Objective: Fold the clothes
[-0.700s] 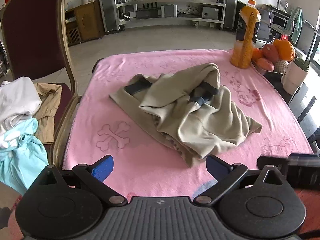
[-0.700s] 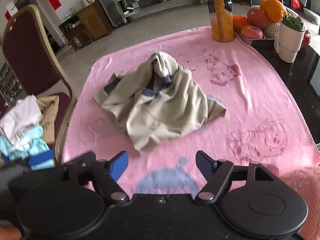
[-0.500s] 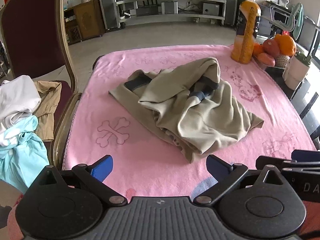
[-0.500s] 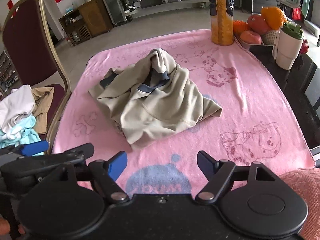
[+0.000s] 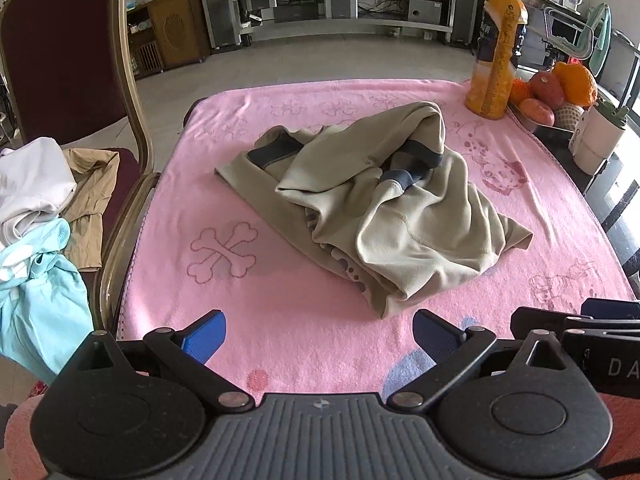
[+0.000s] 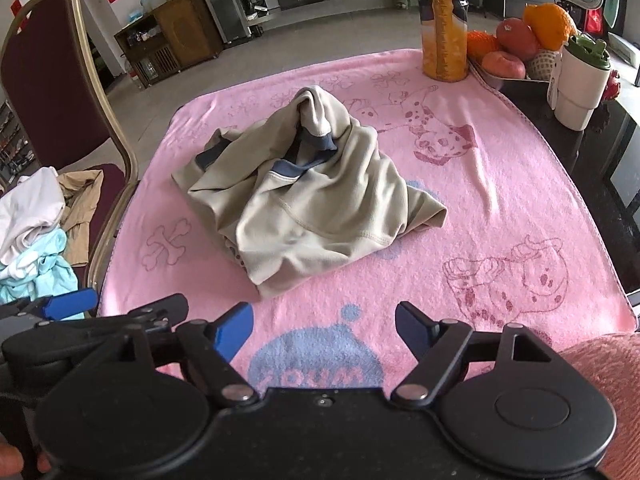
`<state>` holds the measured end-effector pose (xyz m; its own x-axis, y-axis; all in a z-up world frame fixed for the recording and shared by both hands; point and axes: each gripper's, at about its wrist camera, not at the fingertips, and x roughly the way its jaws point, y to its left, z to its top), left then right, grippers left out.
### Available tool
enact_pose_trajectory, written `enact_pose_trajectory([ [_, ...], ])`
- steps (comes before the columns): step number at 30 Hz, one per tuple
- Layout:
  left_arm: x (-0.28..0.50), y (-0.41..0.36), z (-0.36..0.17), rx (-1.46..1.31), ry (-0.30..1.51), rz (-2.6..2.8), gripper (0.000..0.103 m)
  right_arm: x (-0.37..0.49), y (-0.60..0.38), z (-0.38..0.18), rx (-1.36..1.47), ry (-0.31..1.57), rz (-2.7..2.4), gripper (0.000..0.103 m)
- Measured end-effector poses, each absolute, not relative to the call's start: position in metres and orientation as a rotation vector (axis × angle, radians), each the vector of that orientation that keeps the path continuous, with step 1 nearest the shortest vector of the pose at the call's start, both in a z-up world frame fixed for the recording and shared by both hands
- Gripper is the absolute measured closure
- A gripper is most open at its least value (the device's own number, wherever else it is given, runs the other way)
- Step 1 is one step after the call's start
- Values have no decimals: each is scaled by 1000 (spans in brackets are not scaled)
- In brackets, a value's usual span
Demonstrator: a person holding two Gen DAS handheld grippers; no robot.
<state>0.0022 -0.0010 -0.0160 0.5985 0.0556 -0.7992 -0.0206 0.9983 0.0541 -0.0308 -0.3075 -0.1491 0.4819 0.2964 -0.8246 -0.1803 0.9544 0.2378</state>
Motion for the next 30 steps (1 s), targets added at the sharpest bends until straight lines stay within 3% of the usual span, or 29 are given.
enact_pose_trajectory([
  [30,2,-1,-15,41,927,55,3,-32,-304,-140,90,979,286,20],
])
